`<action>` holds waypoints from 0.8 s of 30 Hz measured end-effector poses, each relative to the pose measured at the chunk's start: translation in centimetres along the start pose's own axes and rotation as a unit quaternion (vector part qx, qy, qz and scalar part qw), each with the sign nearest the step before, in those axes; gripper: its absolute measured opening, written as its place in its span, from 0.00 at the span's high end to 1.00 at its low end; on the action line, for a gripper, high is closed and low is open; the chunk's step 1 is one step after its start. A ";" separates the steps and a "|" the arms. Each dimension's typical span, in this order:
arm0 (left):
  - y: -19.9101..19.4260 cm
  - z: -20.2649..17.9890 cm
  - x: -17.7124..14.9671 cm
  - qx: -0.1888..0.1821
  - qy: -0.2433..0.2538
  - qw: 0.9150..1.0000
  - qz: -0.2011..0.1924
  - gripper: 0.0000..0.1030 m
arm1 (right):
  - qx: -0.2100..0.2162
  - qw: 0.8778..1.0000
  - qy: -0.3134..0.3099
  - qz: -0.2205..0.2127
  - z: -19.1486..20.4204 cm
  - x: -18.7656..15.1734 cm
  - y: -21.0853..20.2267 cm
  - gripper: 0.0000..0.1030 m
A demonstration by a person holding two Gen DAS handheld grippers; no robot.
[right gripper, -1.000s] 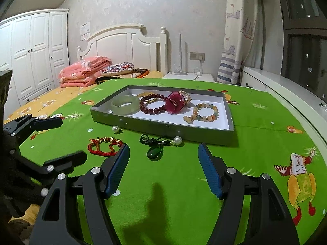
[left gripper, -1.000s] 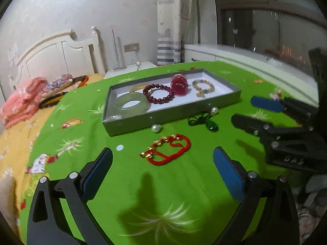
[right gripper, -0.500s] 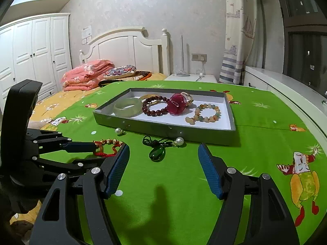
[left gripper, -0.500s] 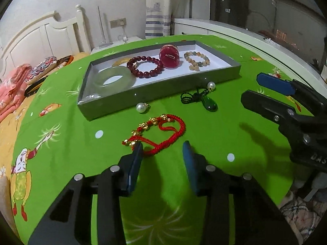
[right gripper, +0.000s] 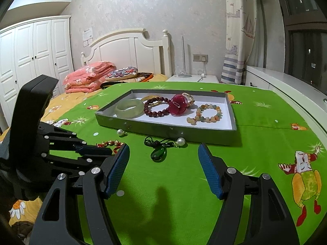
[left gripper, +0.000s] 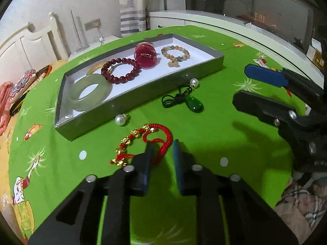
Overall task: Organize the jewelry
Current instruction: 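Move the left gripper to the red cord bracelet with gold beads and grasp it, then grasp the green jade pendant by its black cord with the right gripper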
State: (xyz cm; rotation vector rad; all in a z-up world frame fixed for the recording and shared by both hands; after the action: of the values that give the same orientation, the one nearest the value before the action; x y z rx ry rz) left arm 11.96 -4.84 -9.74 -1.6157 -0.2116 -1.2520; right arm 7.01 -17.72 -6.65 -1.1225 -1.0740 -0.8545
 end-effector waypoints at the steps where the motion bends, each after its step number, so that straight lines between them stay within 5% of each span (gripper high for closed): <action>1: -0.1 -0.2 -0.2 0.000 0.002 1.000 -0.001 0.87 | 0.000 1.000 0.000 0.000 0.0 0.0 0.0 0.37; 7: -1.4 -0.7 -1.3 0.031 0.014 0.999 -0.024 0.94 | 0.000 1.000 0.000 -0.002 0.1 0.0 -0.1 0.37; 13: -4.8 0.1 -2.1 0.079 -0.022 0.992 -0.093 0.94 | 0.000 1.000 -0.001 0.000 0.2 -0.1 -0.1 0.37; 24: -8.0 4.5 -0.2 0.188 -0.132 0.956 -0.185 0.94 | 0.003 1.000 -0.006 0.025 0.3 -0.2 0.6 0.37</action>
State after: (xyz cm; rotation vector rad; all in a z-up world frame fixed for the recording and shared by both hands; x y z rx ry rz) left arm 9.35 2.37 -4.76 -1.4392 -0.9015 -1.1746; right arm 7.49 -17.31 -7.01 -1.1454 -1.0540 -0.8059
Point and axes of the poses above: each gripper's, at about its wrist camera, not at the fingertips, and y roughly the way its jaws point, z to its left, x to its top, the point moved 4 cm from there along y, roughly the way its jaws point, and after that the axes turned 13 degrees about -z, right-handed, at the moved point
